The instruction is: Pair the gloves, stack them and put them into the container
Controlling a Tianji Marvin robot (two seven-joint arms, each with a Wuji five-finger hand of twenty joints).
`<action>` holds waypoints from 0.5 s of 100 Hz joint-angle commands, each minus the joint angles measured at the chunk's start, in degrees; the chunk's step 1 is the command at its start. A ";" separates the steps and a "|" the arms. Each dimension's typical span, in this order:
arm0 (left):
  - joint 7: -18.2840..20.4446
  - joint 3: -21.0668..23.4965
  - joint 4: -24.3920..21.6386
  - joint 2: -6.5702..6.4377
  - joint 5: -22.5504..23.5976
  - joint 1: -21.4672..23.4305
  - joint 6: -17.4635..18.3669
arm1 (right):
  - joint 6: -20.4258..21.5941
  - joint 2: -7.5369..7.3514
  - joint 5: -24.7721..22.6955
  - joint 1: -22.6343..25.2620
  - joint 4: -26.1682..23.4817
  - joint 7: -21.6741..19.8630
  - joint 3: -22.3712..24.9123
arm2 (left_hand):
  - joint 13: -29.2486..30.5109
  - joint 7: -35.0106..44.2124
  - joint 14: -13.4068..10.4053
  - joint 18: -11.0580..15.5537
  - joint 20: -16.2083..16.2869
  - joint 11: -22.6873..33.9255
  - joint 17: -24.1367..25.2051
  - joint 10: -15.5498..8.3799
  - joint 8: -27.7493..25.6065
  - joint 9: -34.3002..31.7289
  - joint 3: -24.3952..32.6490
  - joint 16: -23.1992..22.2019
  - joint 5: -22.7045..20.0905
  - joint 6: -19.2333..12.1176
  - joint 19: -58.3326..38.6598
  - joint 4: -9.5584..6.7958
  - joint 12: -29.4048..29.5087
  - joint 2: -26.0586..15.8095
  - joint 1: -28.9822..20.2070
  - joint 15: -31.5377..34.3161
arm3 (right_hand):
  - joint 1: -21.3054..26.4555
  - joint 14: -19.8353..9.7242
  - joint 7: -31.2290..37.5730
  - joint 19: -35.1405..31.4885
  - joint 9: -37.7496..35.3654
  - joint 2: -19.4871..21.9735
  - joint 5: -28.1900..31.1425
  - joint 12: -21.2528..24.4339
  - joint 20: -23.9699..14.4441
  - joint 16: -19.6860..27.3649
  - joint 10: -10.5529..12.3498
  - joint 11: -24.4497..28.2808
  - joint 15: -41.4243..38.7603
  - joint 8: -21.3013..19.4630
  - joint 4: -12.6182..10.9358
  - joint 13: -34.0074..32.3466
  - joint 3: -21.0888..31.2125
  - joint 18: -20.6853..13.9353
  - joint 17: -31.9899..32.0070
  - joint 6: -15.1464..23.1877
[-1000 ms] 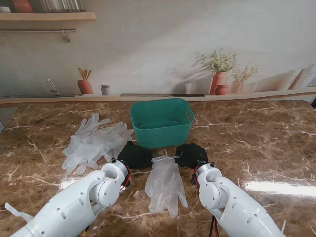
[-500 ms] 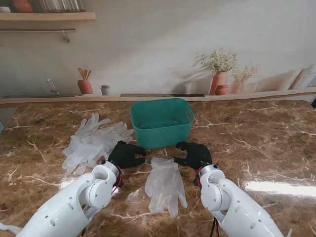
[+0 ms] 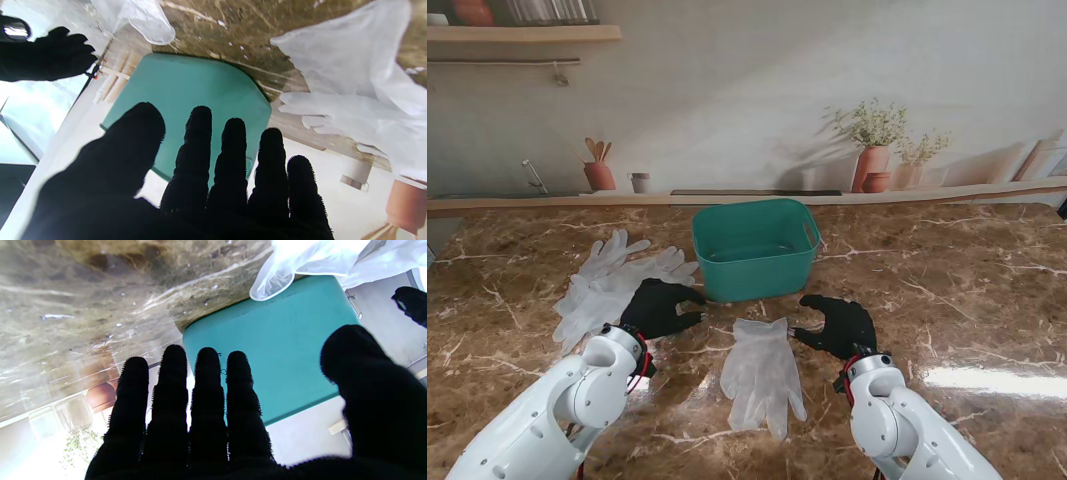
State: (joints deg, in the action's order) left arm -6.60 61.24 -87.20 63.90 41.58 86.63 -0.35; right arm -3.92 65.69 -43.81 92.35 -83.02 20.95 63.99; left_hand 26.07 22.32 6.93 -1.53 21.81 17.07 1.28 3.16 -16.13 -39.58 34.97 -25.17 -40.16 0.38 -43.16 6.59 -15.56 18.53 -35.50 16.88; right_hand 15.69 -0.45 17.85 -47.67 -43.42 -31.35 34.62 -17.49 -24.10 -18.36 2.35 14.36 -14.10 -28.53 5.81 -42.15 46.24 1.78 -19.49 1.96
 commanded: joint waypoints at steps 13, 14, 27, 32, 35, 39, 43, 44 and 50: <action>5.67 5.54 -3.39 -1.42 1.34 2.25 1.59 | 0.69 -0.37 -1.17 2.40 -3.80 -0.65 1.65 | -4.14 -4.05 -3.71 1.56 -3.05 -1.83 0.73 -2.05 2.85 5.43 -6.40 2.35 3.49 0.15 5.69 -1.25 1.76 -0.83 0.96 -3.52 | -1.77 -1.14 -0.15 0.04 0.38 0.00 -0.71 1.46 1.80 1.80 0.11 -0.82 1.43 0.89 -1.65 1.09 -0.20 -1.02 0.05 -0.01; 6.36 5.88 -3.55 -1.57 1.53 2.23 1.79 | 0.72 -0.38 -1.23 2.46 -3.92 -0.63 1.71 | -4.33 -4.15 -3.79 1.62 -3.17 -1.89 0.75 -2.04 2.89 5.66 -6.64 2.42 3.57 0.13 5.95 -1.27 1.79 -0.84 0.88 -3.64 | -1.74 -1.14 -0.15 0.06 0.34 -0.02 -0.70 1.47 1.83 1.83 0.11 -0.82 1.47 0.90 -1.65 1.10 -0.21 -1.02 0.06 0.01; 15.69 10.14 -5.50 -3.35 4.01 1.31 4.50 | 0.75 -0.39 -1.76 3.20 -5.15 -0.29 2.37 | -7.21 -4.43 -4.82 0.84 -4.77 -2.74 0.98 -3.13 2.99 8.74 -9.07 3.11 4.60 -1.01 11.85 -1.65 2.31 0.09 0.11 -5.30 | -1.74 -0.95 -0.23 0.30 0.44 0.04 -0.64 1.69 2.13 2.13 0.08 -1.06 1.78 1.11 -1.72 1.31 -0.44 -0.97 0.19 0.15; 19.49 11.38 -5.92 -4.01 4.76 0.52 5.56 | 0.67 -0.39 -1.89 3.42 -5.51 -0.24 2.59 | -8.54 -3.87 -5.33 -0.18 -4.42 -3.11 1.01 -3.63 2.70 9.96 -8.35 3.38 4.88 -2.43 15.58 -1.70 2.58 1.52 -0.09 -6.24 | -1.71 -0.94 -0.24 0.32 0.44 0.04 -0.61 1.74 2.20 2.19 0.08 -1.11 1.81 1.17 -1.75 1.34 -0.52 -0.90 0.19 0.21; 21.79 12.00 -6.02 -4.42 5.07 -0.07 6.46 | 0.63 -0.40 -1.95 3.52 -5.67 -0.23 2.72 | -9.41 -3.33 -5.61 -0.60 -3.93 -3.35 1.12 -3.87 2.42 10.66 -7.04 3.55 4.93 -3.54 18.05 -1.67 2.75 2.94 -0.01 -6.82 | -1.64 -0.96 -0.25 0.31 0.46 0.00 -0.60 1.77 2.23 2.20 0.09 -1.15 1.79 1.21 -1.78 1.29 -0.54 -0.88 0.17 0.22; 25.01 12.65 -6.03 -4.99 5.21 -0.98 7.97 | 0.56 -0.38 -1.94 3.62 -5.81 -0.17 2.87 | -11.36 -2.62 -5.66 -0.65 -2.39 -3.80 1.26 -3.94 2.06 12.32 -3.26 3.64 5.12 -5.67 22.77 -1.25 3.06 5.68 0.17 -7.63 | -1.53 -0.80 -0.23 0.30 0.42 -0.06 -0.51 1.79 2.27 2.21 0.10 -1.17 1.77 1.24 -1.82 1.26 -0.53 -0.83 0.16 0.13; 27.96 13.03 -5.97 -5.54 5.36 -1.85 9.48 | 0.51 -0.35 -1.90 3.63 -5.82 -0.08 2.97 | -13.57 -2.47 -5.52 -0.90 -0.72 -4.26 1.84 -4.13 1.98 14.21 0.09 3.71 5.54 -7.55 26.04 -0.91 3.33 8.49 -0.01 -8.44 | -1.53 -0.87 -0.25 0.29 0.41 -0.05 -0.52 1.81 2.30 2.22 0.10 -1.19 1.76 1.29 -1.85 1.26 -0.53 -0.84 0.14 0.15; 28.55 13.10 -5.92 -5.66 5.41 -2.06 9.94 | 0.51 -0.34 -1.89 3.62 -5.79 -0.05 2.98 | -14.07 -2.35 -5.57 -0.88 0.35 -4.35 1.84 -4.24 1.93 14.62 1.49 3.69 5.64 -8.02 27.36 -0.65 3.42 9.18 0.18 -8.62 | -1.52 -0.81 -0.25 0.27 0.35 -0.06 -0.52 1.81 2.30 2.22 0.10 -1.17 1.76 1.30 -1.85 1.27 -0.52 -0.85 0.12 0.17; 31.09 13.14 -5.01 -6.30 5.83 -3.57 13.30 | 0.51 -0.31 -1.82 3.47 -5.55 0.06 3.04 | -16.61 -2.16 -6.36 0.34 4.88 -4.70 2.47 -4.99 1.89 16.44 6.33 3.55 5.54 -10.56 32.83 -0.07 3.67 11.98 -0.92 -9.40 | -1.42 -0.91 -0.20 0.28 0.31 -0.15 -0.41 1.82 2.35 2.24 0.20 -1.19 1.76 1.33 -1.89 1.29 -0.44 -0.83 0.15 0.19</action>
State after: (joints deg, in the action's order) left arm 25.15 74.06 -92.87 58.95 46.79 85.28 10.96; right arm -3.15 65.34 -45.83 95.48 -88.78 21.43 66.93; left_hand 13.18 19.11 2.89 -2.19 22.59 13.53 2.19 0.38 -14.04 -26.09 36.98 -22.11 -35.65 -6.57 -16.16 6.20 -12.70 27.06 -35.63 9.04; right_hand 15.69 -0.45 17.86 -47.67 -43.43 -31.35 34.62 -16.74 -22.79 -17.16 2.34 14.33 -13.29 -27.81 5.81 -42.15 46.23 1.78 -19.49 1.96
